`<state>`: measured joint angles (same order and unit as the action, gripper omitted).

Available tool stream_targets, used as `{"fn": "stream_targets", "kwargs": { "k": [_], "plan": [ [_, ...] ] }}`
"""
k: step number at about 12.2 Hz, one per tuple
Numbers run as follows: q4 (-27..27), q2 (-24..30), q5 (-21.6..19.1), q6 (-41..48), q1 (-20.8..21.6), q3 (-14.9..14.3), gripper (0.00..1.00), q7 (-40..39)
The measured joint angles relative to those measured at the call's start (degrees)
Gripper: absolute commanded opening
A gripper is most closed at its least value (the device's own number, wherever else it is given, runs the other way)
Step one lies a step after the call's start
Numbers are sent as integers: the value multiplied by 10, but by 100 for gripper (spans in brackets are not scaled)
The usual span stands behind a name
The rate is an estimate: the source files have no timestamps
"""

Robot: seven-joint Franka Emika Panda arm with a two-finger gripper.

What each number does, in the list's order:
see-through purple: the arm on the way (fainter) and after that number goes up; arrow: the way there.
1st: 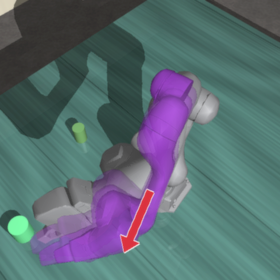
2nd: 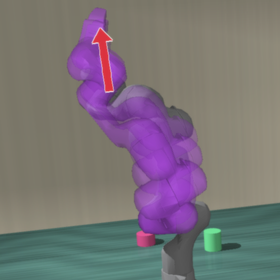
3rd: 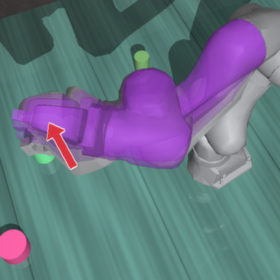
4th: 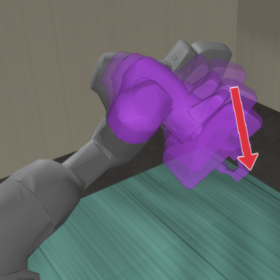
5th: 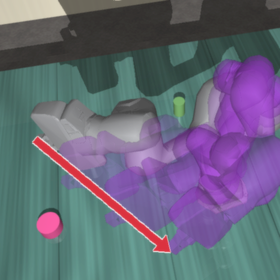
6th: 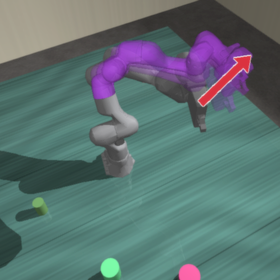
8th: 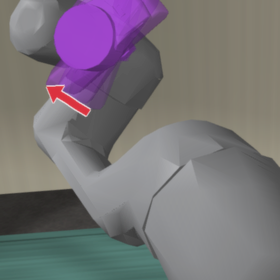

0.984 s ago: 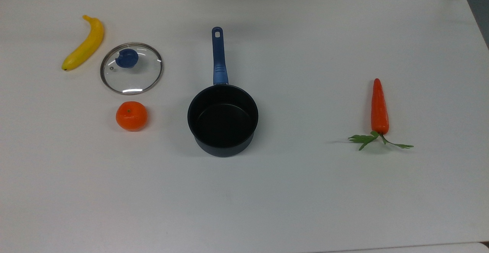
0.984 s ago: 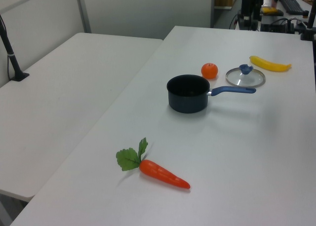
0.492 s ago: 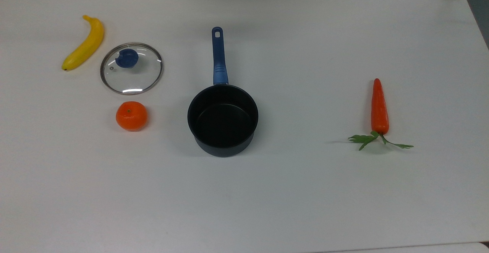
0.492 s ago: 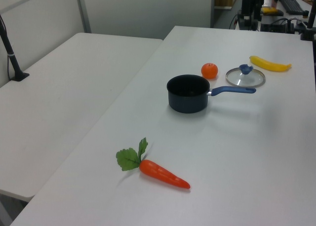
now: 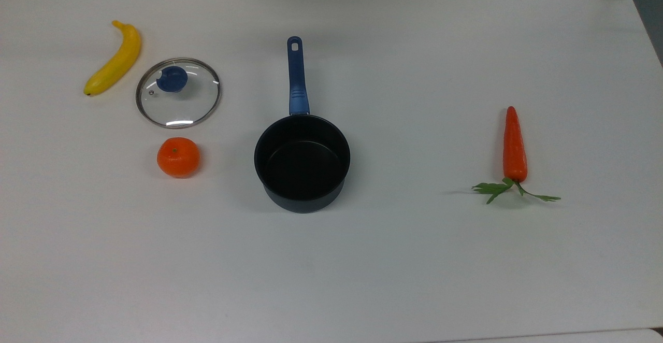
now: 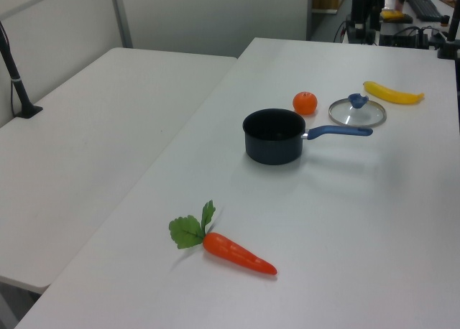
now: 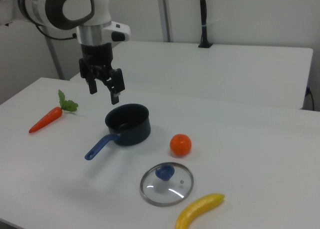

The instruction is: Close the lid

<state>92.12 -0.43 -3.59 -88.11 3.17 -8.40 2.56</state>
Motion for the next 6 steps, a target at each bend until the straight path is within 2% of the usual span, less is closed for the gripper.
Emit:
{"fn": "stream_targets", "kwargs": {
  "k": [6],
  "plan": [
    [-29,-12,-11,0,-1,0,100,0]
  ]
}}
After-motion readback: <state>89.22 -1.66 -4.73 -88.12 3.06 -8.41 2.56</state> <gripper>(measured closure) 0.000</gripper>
